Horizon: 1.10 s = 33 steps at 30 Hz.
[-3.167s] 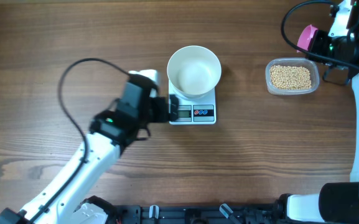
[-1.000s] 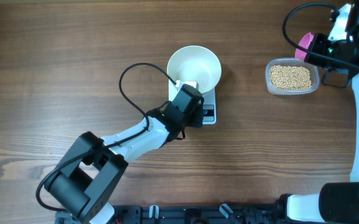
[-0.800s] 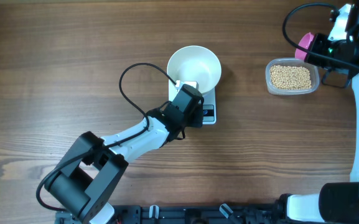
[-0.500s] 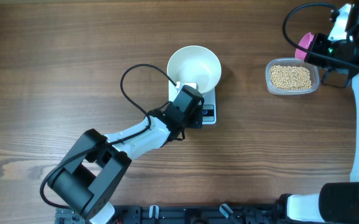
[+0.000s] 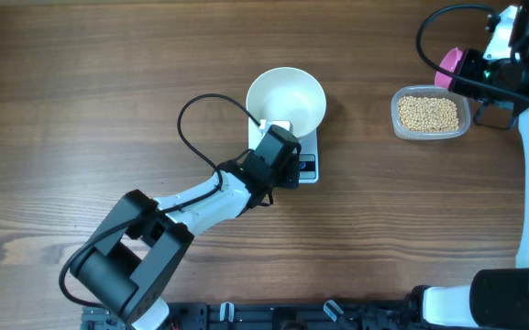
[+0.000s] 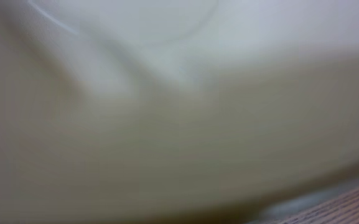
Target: Scoop item into bowl and weigh 150g on scale
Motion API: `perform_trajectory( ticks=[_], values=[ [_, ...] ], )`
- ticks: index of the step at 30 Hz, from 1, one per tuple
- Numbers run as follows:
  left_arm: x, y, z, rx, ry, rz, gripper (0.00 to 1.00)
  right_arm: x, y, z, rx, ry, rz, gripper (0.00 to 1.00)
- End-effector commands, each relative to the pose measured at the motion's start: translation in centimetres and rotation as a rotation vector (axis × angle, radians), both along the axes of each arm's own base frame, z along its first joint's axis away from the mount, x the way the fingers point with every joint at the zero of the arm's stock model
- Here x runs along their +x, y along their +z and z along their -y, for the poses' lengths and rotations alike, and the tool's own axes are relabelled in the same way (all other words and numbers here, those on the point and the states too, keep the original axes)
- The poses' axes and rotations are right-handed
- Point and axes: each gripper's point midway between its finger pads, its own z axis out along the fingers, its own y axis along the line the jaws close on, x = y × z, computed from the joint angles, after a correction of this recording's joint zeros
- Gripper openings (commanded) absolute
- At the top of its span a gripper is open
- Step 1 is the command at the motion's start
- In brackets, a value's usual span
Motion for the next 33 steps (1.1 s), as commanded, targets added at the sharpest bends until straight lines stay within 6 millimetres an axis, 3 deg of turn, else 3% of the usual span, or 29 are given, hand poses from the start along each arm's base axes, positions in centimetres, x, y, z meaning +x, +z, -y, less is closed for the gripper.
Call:
perform_trajectory(
  ticks=[1,7,17,33],
  values=[
    [0.0,-0.6,-0.1,-0.001,0.006,-0.017,0.04,0.3,0.7,-0.1,0.013,0.000,0.024,0.04],
    [-0.5,-1.6,0.1,0.000,-0.009,-0.051,0.04,0.3,0.7,-0.1,0.013,-0.001,0.024,0.04],
    [-0.5,-1.7,0.0,0.000,-0.009,-0.053,0.04,0.2,0.7,-0.1,0.012,0.000,0.024,0.04],
    [0.6,-1.8,-1.5,0.053,0.050,-0.016,0.04,0.2,0.7,-0.1,0.013,0.000,0.023,0.04]
  ],
)
